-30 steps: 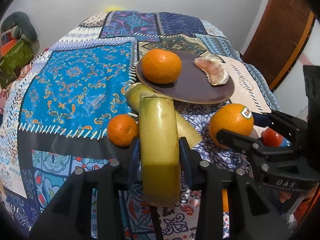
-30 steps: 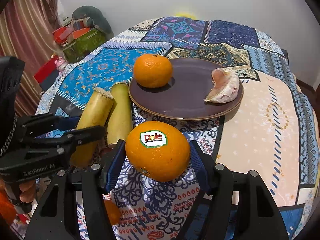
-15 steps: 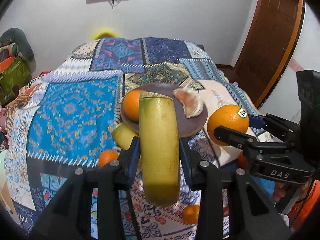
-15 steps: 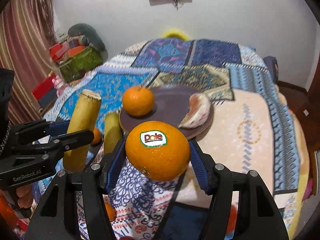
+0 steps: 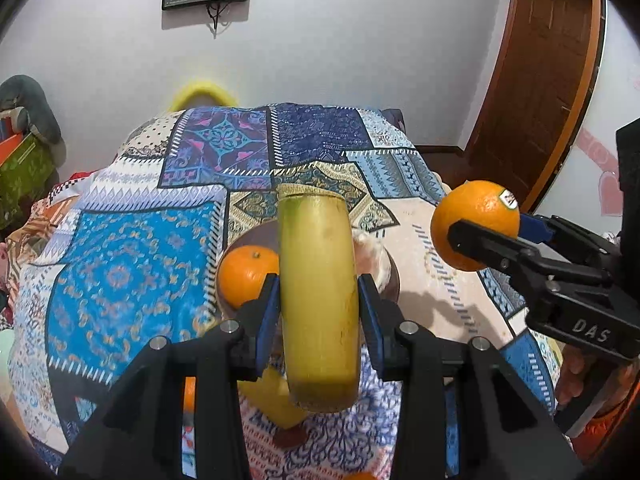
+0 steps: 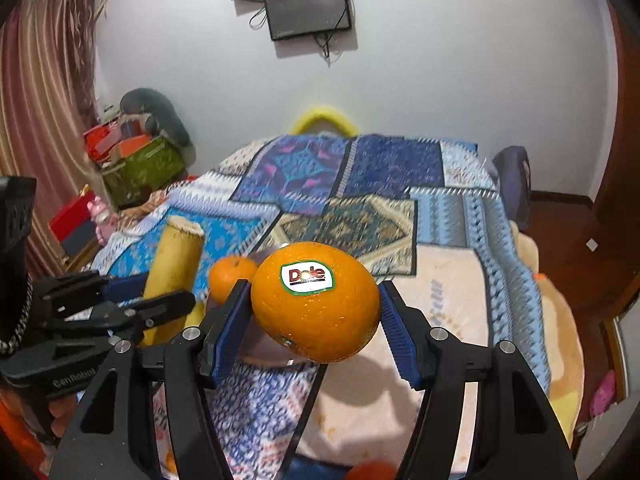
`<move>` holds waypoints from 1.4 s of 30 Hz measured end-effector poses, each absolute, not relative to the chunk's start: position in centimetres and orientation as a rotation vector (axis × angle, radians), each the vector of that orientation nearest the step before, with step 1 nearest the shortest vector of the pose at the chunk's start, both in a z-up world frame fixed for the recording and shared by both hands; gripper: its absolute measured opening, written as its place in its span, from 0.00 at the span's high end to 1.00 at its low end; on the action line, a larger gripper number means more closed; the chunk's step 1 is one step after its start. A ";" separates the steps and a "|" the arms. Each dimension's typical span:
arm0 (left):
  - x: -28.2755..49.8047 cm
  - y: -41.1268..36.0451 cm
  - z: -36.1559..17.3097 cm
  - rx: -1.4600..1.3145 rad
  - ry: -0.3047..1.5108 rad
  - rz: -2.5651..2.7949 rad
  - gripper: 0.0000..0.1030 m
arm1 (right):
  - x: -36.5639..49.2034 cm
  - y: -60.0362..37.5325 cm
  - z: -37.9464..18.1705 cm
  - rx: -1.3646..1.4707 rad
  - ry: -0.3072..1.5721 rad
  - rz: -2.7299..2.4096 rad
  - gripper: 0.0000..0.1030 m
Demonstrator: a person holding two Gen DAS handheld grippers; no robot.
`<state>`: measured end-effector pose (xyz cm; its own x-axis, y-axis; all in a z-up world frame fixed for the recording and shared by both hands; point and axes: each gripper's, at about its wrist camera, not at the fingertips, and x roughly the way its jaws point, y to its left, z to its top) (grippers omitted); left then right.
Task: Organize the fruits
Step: 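Lower both held fruits onto the dark plate and open both grippers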
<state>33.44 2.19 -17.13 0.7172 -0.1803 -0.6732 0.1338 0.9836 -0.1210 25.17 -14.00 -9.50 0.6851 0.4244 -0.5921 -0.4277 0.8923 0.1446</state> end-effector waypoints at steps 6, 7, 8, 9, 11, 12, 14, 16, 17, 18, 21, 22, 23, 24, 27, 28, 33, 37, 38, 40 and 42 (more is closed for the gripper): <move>36.0 1.4 -18.4 -0.063 0.778 -0.173 0.63 | 26.5 -14.4 -9.4 0.001 0.644 0.474 0.42; 36.6 1.2 -18.9 -0.062 0.788 -0.174 0.63 | 26.7 -14.4 -9.5 0.002 0.646 0.474 0.42; 36.9 1.1 -19.3 -0.059 0.796 -0.174 0.63 | 26.9 -14.4 -9.9 0.003 0.651 0.474 0.42; 37.3 0.8 -19.8 -0.051 0.805 -0.175 0.63 | 27.2 -14.4 -10.1 0.004 0.656 0.475 0.42; 38.2 0.3 -21.0 -0.023 0.825 -0.178 0.63 | 27.6 -14.5 -10.8 0.013 0.674 0.476 0.42; 38.6 0.0 -21.5 -0.012 0.834 -0.176 0.63 | 27.8 -14.6 -11.0 0.020 0.683 0.478 0.42; 39.4 -0.3 -22.6 0.003 0.858 -0.169 0.63 | 28.2 -14.6 -11.7 0.039 0.702 0.486 0.42; 40.1 -0.5 -23.2 -0.002 0.870 -0.172 0.63 | 28.5 -14.6 -12.1 0.043 0.708 0.488 0.42; 40.4 -0.4 -23.5 -0.005 0.874 -0.167 0.63 | 28.5 -14.6 -12.2 0.039 0.708 0.486 0.42; 40.7 -0.4 -23.6 -0.009 0.876 -0.160 0.63 | 28.6 -14.5 -12.3 0.033 0.708 0.483 0.42; 41.5 -0.2 -23.9 -0.020 0.881 -0.146 0.63 | 28.9 -14.6 -12.6 0.030 0.714 0.485 0.42; 41.6 -0.1 -23.9 -0.022 0.882 -0.145 0.63 | 29.0 -14.6 -12.7 0.031 0.716 0.484 0.42; 41.8 -0.1 -24.0 -0.025 0.886 -0.140 0.63 | 29.1 -14.7 -12.7 0.031 0.717 0.482 0.42; 41.9 -0.1 -24.0 -0.027 0.890 -0.137 0.63 | 29.1 -14.7 -12.8 0.031 0.718 0.481 0.42; 41.9 0.2 -23.9 -0.050 0.889 -0.136 0.63 | 29.4 -14.8 -13.0 0.030 0.725 0.480 0.42; 41.8 0.3 -23.6 -0.054 0.871 -0.132 0.62 | 29.5 -14.7 -13.0 0.030 0.727 0.480 0.42; 40.8 0.8 -21.6 -0.051 0.813 -0.125 0.59 | 29.4 -14.5 -13.0 0.022 0.734 0.480 0.42; 39.7 2.0 -21.0 -0.042 0.806 -0.110 0.59 | 29.4 -14.4 -12.9 0.016 0.740 0.483 0.42; 39.1 2.5 -20.9 -0.036 0.806 -0.103 0.59 | 29.3 -14.3 -12.9 0.011 0.740 0.484 0.42; 38.3 3.4 -20.8 -0.030 0.809 -0.095 0.59 | 29.3 -14.1 -13.0 0.008 0.744 0.486 0.42; 37.4 4.4 -20.9 -0.023 0.815 -0.081 0.59 | 29.4 -13.6 -13.1 0.005 0.751 0.491 0.42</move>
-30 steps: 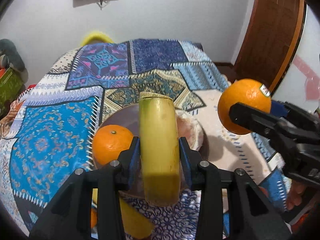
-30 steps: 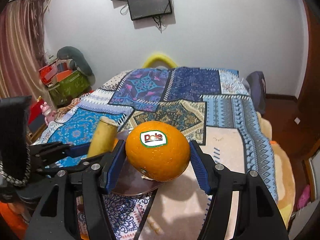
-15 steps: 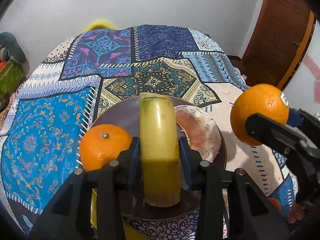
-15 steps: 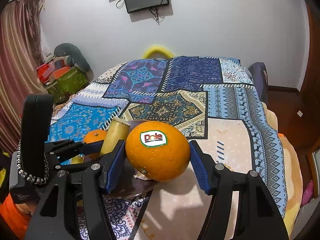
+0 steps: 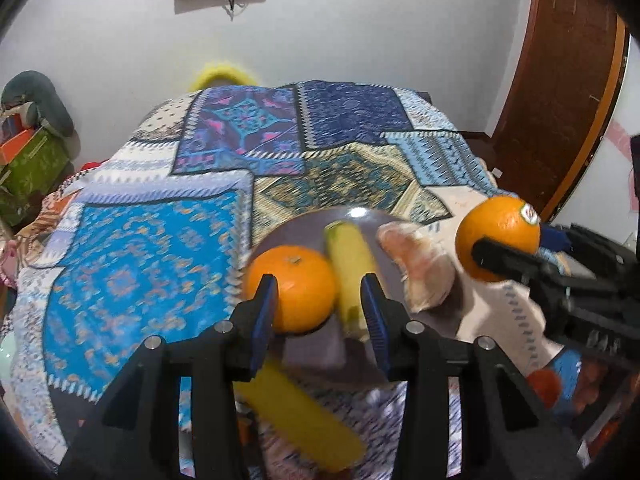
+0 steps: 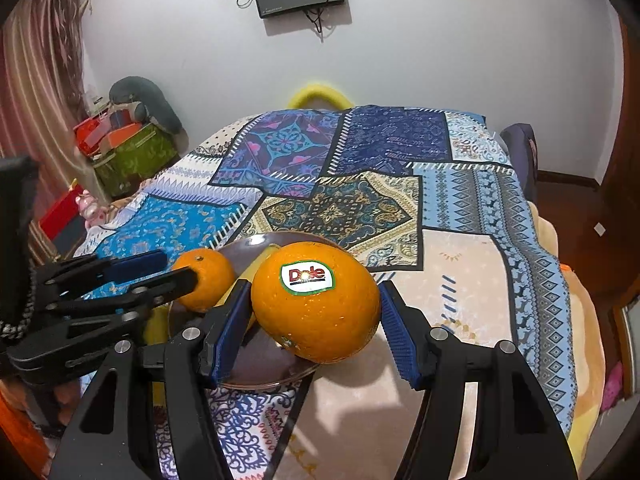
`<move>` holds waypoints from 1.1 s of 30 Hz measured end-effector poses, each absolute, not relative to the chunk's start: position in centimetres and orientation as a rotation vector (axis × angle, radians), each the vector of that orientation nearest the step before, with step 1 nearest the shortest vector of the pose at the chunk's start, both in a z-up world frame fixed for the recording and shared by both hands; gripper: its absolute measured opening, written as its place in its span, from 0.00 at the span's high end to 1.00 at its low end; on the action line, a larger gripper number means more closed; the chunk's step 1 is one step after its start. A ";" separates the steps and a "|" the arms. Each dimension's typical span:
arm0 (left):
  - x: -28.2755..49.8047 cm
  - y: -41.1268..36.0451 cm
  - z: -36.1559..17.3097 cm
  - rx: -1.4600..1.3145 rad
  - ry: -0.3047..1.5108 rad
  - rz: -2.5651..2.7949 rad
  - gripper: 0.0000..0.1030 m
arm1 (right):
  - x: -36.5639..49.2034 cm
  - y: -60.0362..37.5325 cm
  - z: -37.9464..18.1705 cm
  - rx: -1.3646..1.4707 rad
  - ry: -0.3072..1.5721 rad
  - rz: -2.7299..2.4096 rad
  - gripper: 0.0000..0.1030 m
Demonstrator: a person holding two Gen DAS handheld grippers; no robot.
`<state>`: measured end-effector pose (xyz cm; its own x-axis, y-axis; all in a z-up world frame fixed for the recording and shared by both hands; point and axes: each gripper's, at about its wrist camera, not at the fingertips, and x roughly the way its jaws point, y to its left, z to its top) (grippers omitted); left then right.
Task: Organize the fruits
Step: 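Lower both held fruits onto the dark plate and open both grippers, then move right tool to the second yellow cylindrical fruit on the quilt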
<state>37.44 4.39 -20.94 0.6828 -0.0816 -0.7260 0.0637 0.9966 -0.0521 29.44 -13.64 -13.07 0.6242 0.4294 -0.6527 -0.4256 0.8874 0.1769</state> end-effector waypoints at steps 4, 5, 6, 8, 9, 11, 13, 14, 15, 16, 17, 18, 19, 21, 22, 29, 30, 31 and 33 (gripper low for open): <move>36.0 6.5 -21.2 -0.017 0.822 -0.061 0.58 | 29.8 -12.4 -13.4 -0.005 0.763 0.503 0.42; 35.7 6.8 -21.3 -0.015 0.822 -0.057 0.58 | 30.0 -11.9 -13.6 -0.011 0.770 0.507 0.42; 35.5 7.2 -21.4 -0.014 0.823 -0.053 0.58 | 30.2 -11.5 -13.7 -0.016 0.775 0.509 0.42; 35.1 8.0 -21.6 -0.010 0.824 -0.041 0.57 | 30.8 -10.6 -14.1 -0.029 0.789 0.506 0.42; 35.0 8.3 -21.6 -0.009 0.823 -0.038 0.57 | 31.1 -10.3 -14.3 -0.034 0.795 0.502 0.42; 34.7 8.9 -21.7 -0.015 0.820 -0.040 0.56 | 31.6 -9.6 -14.8 -0.048 0.814 0.493 0.42; 34.5 9.3 -21.7 -0.025 0.816 -0.042 0.55 | 32.0 -9.2 -15.3 -0.060 0.831 0.479 0.42; 34.3 9.5 -21.7 -0.030 0.812 -0.042 0.53 | 32.2 -9.0 -15.6 -0.066 0.842 0.470 0.42; 34.2 9.6 -21.8 -0.033 0.810 -0.042 0.53 | 32.3 -8.9 -15.9 -0.070 0.849 0.469 0.41; 34.2 9.7 -21.8 -0.035 0.810 -0.042 0.53 | 32.2 -8.9 -16.0 -0.073 0.848 0.468 0.41; 34.1 9.7 -21.9 -0.038 0.811 -0.044 0.53 | 32.1 -8.8 -16.0 -0.080 0.847 0.463 0.41; 34.1 9.8 -22.0 -0.038 0.813 -0.044 0.53 | 32.1 -8.6 -16.0 -0.090 0.849 0.458 0.40; 34.1 9.8 -22.0 -0.039 0.815 -0.044 0.53 | 32.1 -8.4 -16.0 -0.098 0.852 0.456 0.40; 33.9 9.7 -22.0 -0.044 0.817 -0.044 0.53 | 31.9 -8.4 -15.7 -0.094 0.852 0.467 0.40; 33.8 9.7 -22.0 -0.047 0.818 -0.045 0.53 | 31.9 -8.4 -15.6 -0.091 0.853 0.469 0.40; 32.1 9.4 -20.5 -0.053 0.802 -0.041 0.53 | 30.1 -8.6 -14.4 -0.118 0.840 0.478 0.40; 31.7 9.3 -20.2 -0.053 0.798 -0.041 0.52 | 29.6 -8.7 -14.1 -0.120 0.835 0.479 0.40; 31.4 9.3 -20.0 -0.054 0.795 -0.041 0.52 | 29.1 -8.8 -13.8 -0.123 0.831 0.483 0.40; 30.5 9.3 -19.5 -0.051 0.789 -0.038 0.50 | 28.1 -8.8 -13.1 -0.129 0.819 0.490 0.40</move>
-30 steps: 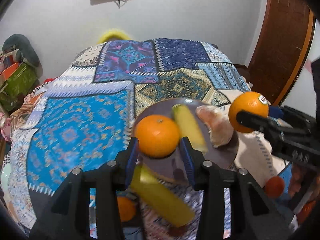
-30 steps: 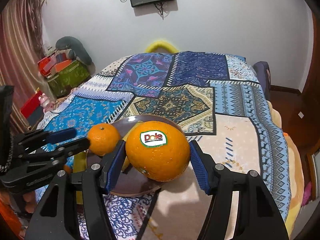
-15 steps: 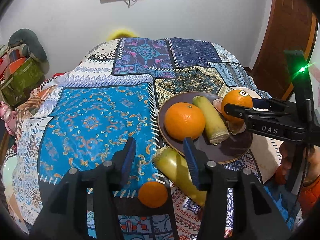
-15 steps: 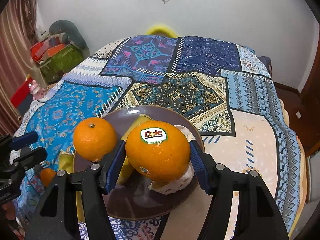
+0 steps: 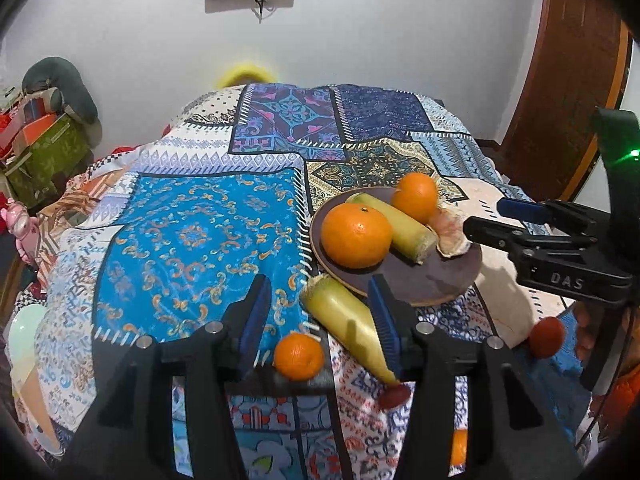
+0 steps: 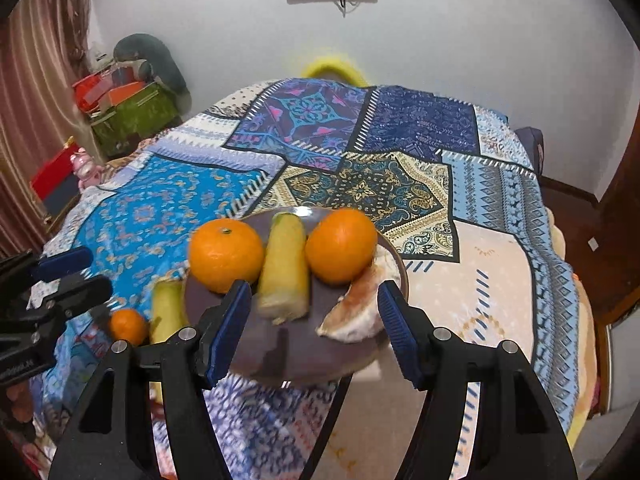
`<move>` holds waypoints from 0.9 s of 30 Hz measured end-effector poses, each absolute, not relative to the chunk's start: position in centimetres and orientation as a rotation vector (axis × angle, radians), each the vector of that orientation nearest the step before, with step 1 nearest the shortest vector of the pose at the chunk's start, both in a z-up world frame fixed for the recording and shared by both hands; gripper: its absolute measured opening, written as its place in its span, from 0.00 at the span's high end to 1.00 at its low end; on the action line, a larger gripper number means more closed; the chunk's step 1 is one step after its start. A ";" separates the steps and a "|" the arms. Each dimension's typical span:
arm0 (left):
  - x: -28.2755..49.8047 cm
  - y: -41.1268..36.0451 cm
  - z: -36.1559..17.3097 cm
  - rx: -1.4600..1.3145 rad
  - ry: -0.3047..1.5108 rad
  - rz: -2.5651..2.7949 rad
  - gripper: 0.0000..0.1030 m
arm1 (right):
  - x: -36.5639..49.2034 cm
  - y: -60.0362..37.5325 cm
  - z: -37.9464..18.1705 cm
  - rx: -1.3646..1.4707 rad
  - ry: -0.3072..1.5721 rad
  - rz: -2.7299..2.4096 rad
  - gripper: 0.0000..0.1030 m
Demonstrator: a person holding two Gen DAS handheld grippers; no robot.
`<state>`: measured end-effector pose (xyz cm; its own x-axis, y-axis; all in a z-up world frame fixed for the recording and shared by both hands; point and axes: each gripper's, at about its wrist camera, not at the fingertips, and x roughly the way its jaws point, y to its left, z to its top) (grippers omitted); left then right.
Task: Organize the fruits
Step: 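Move right tool to the second yellow cylindrical fruit on the quilt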
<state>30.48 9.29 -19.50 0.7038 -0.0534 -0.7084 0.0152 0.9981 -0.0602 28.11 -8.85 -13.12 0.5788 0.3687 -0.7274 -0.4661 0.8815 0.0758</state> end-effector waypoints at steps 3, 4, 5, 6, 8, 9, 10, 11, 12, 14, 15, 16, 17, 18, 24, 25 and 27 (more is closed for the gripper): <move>29.0 9.4 -18.9 -0.044 0.780 -0.032 0.50 | 26.6 -8.7 -12.1 -0.143 0.799 0.501 0.40; 28.5 9.5 -18.8 -0.045 0.779 -0.031 0.49 | 26.1 -8.7 -11.8 -0.148 0.794 0.505 0.40; 28.0 9.7 -18.7 -0.048 0.778 -0.030 0.49 | 25.4 -8.6 -11.4 -0.152 0.786 0.507 0.40; 27.6 9.9 -18.6 -0.050 0.777 -0.027 0.49 | 25.0 -8.5 -11.2 -0.150 0.781 0.509 0.40; 26.6 10.3 -18.6 -0.055 0.780 -0.020 0.49 | 24.3 -8.3 -10.9 -0.144 0.782 0.523 0.40; 26.3 10.5 -18.6 -0.057 0.781 -0.018 0.49 | 24.0 -8.1 -10.8 -0.143 0.782 0.528 0.40; 25.9 10.7 -18.7 -0.059 0.783 -0.016 0.49 | 23.7 -8.0 -10.8 -0.142 0.782 0.530 0.40; 25.4 11.1 -18.8 -0.060 0.786 -0.013 0.49 | 23.3 -7.8 -10.8 -0.142 0.781 0.532 0.40; 25.2 11.3 -18.9 -0.059 0.788 -0.011 0.49 | 23.0 -7.5 -10.9 -0.143 0.785 0.537 0.40; 24.5 11.9 -19.1 -0.057 0.792 -0.008 0.49 | 22.5 -7.1 -11.1 -0.140 0.793 0.547 0.40; 24.3 12.2 -19.2 -0.058 0.793 -0.006 0.49 | 22.4 -6.8 -11.2 -0.138 0.798 0.552 0.40; 24.0 12.4 -19.3 -0.060 0.794 -0.005 0.49 | 22.3 -6.6 -11.3 -0.138 0.802 0.557 0.40; 23.7 12.8 -19.5 -0.065 0.797 -0.004 0.49 | 22.2 -6.2 -11.5 -0.140 0.807 0.561 0.40; 23.6 13.0 -19.6 -0.068 0.799 -0.005 0.49 | 22.0 -6.0 -11.7 -0.140 0.810 0.563 0.40; 23.5 14.3 -21.1 -0.099 0.828 -0.009 0.49 | 21.9 -3.6 -13.5 -0.158 0.862 0.597 0.40; 23.6 14.4 -21.4 -0.100 0.832 -0.009 0.49 | 21.9 -3.3 -13.8 -0.162 0.869 0.600 0.40; 23.7 14.6 -22.0 -0.105 0.841 -0.010 0.49 | 22.0 -2.3 -14.7 -0.173 0.889 0.611 0.40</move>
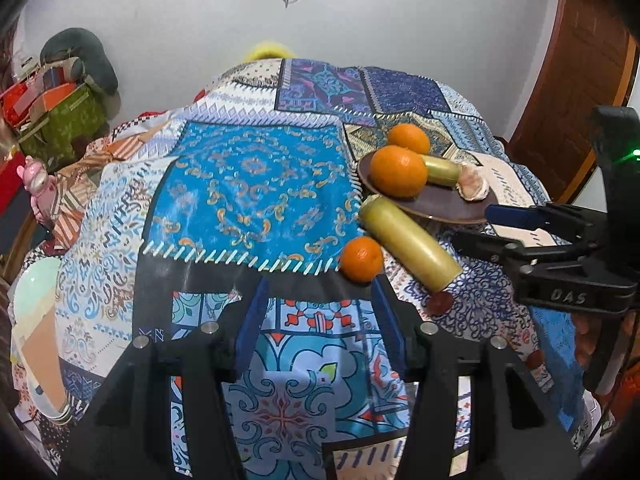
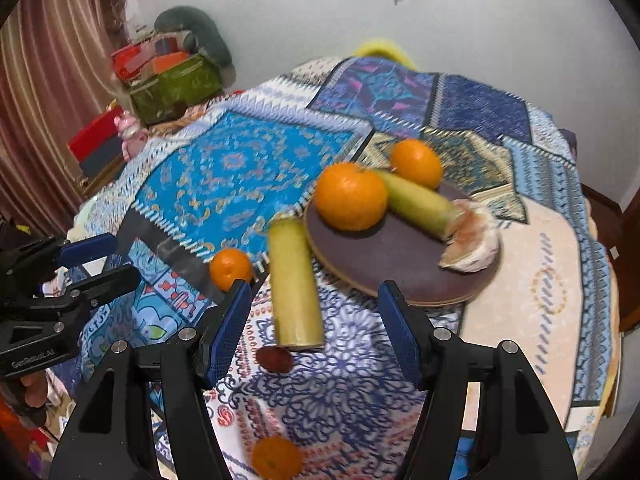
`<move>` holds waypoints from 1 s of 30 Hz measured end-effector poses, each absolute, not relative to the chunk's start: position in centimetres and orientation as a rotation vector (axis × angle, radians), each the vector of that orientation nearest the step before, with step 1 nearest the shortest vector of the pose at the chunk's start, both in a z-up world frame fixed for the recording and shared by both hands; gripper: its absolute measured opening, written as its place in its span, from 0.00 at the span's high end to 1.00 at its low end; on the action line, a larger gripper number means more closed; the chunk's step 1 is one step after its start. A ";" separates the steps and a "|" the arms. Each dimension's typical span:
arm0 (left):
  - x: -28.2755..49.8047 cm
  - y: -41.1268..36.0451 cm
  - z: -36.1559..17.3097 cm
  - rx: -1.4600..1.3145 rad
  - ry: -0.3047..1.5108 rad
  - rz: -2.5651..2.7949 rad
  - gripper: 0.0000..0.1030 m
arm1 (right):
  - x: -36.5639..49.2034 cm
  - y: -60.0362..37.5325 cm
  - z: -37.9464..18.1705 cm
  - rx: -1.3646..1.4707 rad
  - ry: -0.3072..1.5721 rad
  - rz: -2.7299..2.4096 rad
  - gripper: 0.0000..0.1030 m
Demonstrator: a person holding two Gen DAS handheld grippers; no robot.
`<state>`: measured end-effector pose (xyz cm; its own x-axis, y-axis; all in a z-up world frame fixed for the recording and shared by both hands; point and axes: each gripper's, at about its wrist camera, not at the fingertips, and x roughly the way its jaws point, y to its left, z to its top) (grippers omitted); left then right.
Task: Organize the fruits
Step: 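Move right tool to the second yellow cylindrical fruit on the quilt, then grasp the second yellow fruit with right gripper and lift it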
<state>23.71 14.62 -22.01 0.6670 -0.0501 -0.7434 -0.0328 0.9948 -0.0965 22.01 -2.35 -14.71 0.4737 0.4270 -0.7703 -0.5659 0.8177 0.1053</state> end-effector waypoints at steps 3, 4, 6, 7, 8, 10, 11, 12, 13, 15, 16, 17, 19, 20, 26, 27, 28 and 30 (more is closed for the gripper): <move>24.1 15.0 -22.8 -0.116 0.851 -0.013 0.49 | 22.6 -1.2 -16.0 -0.184 0.926 0.633 0.40; 24.2 15.1 -23.0 -0.119 0.855 -0.013 0.49 | 22.9 -0.8 -16.5 -0.184 0.943 0.640 0.44; 24.5 15.4 -23.6 -0.129 0.864 -0.014 0.49 | 23.3 -0.4 -17.1 -0.189 0.962 0.647 0.52; 24.7 15.4 -23.8 -0.133 0.869 -0.016 0.49 | 23.5 -0.2 -17.4 -0.194 0.974 0.651 0.55; 24.8 15.5 -24.0 -0.135 0.874 -0.019 0.49 | 23.8 0.1 -17.9 -0.199 0.990 0.655 0.56; 25.0 15.5 -24.3 -0.134 0.878 -0.022 0.49 | 24.1 0.3 -18.4 -0.204 1.006 0.656 0.59; 25.1 15.4 -24.4 -0.135 0.879 -0.026 0.49 | 24.2 0.4 -18.7 -0.206 1.014 0.660 0.59; 25.2 15.3 -24.4 -0.135 0.881 -0.029 0.49 | 24.3 0.5 -19.0 -0.210 1.024 0.664 0.59; 25.2 15.2 -24.5 -0.135 0.882 -0.031 0.49 | 24.3 0.6 -19.3 -0.213 1.031 0.667 0.59; 25.3 15.0 -24.6 -0.135 0.888 -0.036 0.49 | 24.4 0.7 -20.1 -0.224 1.061 0.675 0.59; 25.3 14.9 -24.7 -0.134 0.889 -0.037 0.49 | 24.4 0.7 -20.3 -0.228 1.059 0.675 0.61; 25.3 14.7 -24.7 -0.134 0.892 -0.038 0.49 | 24.3 0.6 -20.2 -0.235 1.052 0.676 0.64; 25.3 14.5 -24.8 -0.131 0.898 -0.039 0.49 | 24.2 0.3 -20.1 -0.237 1.055 0.681 0.65; 25.2 14.3 -24.7 -0.131 0.901 -0.039 0.49 | 24.1 0.0 -19.9 -0.226 1.060 0.687 0.65; 24.5 13.6 -24.3 -0.118 0.901 -0.044 0.49 | 22.5 -3.3 -19.2 -0.205 1.058 0.688 0.66; 24.3 13.5 -24.2 -0.116 0.902 -0.046 0.49 | 22.3 -4.1 -19.0 -0.207 1.057 0.672 0.66; 24.2 13.3 -24.2 -0.115 0.903 -0.047 0.49 | 22.1 -4.8 -18.9 -0.209 1.056 0.659 0.66; 23.9 12.9 -24.1 -0.109 0.904 -0.049 0.49 | 21.6 -6.8 -18.9 -0.191 1.069 0.643 0.66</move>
<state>23.94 12.94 -24.14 0.6180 -0.0883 -0.7812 -0.0038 0.9933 -0.1152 21.59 -6.78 -18.85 0.3202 0.3963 -0.8605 -0.5748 0.8033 0.1561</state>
